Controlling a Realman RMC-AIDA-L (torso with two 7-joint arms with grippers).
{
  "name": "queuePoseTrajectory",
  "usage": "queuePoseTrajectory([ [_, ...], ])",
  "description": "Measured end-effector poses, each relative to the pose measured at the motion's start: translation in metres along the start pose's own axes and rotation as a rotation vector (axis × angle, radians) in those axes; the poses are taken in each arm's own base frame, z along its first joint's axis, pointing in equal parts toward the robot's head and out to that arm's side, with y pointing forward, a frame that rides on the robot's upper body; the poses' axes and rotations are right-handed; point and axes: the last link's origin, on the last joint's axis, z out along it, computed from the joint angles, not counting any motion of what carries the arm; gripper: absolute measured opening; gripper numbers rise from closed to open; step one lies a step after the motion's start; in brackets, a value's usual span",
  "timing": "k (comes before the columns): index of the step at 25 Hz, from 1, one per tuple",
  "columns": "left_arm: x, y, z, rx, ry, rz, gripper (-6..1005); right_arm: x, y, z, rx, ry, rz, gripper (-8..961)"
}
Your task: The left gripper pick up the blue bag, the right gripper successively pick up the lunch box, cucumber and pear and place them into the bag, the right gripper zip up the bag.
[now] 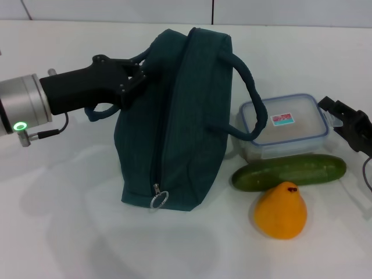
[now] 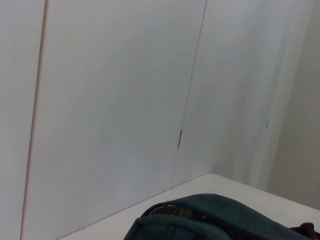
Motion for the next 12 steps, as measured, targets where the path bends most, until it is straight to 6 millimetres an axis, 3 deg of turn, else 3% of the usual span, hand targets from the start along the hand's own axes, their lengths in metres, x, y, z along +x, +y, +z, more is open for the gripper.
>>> queuePoseTrajectory([
  [12,-0.0001,0.0006,0.0010,-0.003,0.000,0.000,42,0.0024,0.0070,0.0049,-0.034,0.014,-0.003,611],
])
